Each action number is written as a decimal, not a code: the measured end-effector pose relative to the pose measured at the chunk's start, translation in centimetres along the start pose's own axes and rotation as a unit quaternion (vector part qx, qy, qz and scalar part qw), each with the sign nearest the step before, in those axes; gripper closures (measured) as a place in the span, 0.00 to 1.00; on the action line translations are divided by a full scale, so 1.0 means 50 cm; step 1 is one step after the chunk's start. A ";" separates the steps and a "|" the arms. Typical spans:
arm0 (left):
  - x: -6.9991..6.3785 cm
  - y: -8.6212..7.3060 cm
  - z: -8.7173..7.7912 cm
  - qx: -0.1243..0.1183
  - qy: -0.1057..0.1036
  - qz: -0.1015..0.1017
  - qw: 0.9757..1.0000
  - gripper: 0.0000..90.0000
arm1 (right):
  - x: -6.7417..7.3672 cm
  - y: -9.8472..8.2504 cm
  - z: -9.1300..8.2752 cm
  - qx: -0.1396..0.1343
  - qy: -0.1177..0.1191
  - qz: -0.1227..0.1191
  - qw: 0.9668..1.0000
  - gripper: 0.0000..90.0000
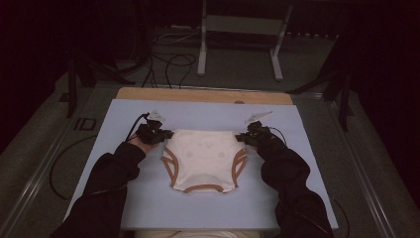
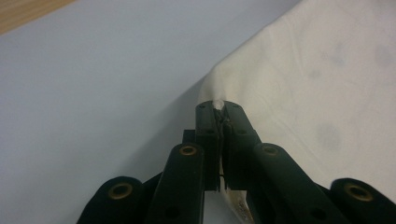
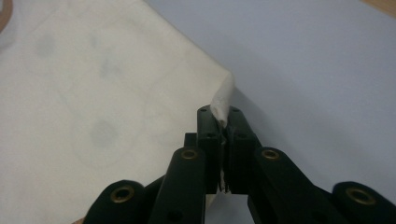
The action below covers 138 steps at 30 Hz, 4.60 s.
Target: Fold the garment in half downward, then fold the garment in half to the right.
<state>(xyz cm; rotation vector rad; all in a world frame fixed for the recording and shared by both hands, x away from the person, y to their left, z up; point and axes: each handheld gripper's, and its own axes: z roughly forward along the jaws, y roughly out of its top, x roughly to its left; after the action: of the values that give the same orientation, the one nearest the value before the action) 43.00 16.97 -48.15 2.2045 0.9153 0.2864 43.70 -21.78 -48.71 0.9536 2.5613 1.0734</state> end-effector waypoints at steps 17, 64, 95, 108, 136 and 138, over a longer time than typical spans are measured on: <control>0.024 0.015 0.029 0.003 0.011 -0.015 1.000 0.97 | -0.031 0.014 0.029 0.007 -0.020 0.017 1.000 0.97; 0.034 0.009 0.006 -0.021 -0.001 -0.057 0.998 0.15 | -0.043 0.018 0.020 -0.005 -0.022 0.065 0.998 0.18; -0.062 0.012 -0.132 -0.061 -0.061 0.047 0.995 0.00 | 0.032 0.117 -0.021 -0.043 0.002 0.002 0.999 0.13; -0.100 -0.011 -0.144 -0.059 -0.071 0.082 0.992 0.00 | 0.073 0.143 0.022 -0.032 0.026 -0.022 0.999 0.13; -0.149 -0.059 -0.142 -0.051 -0.116 0.126 0.984 0.00 | 0.128 0.207 0.097 -0.022 0.047 -0.047 0.998 0.13; -0.154 -0.067 -0.140 -0.054 -0.113 0.132 0.983 0.00 | 0.133 0.212 0.104 -0.021 0.048 -0.051 0.997 0.14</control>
<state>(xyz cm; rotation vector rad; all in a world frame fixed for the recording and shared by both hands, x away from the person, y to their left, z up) 32.54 17.05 -44.95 2.2029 0.4750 0.1985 45.87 -9.03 -44.65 0.7693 2.6213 1.1650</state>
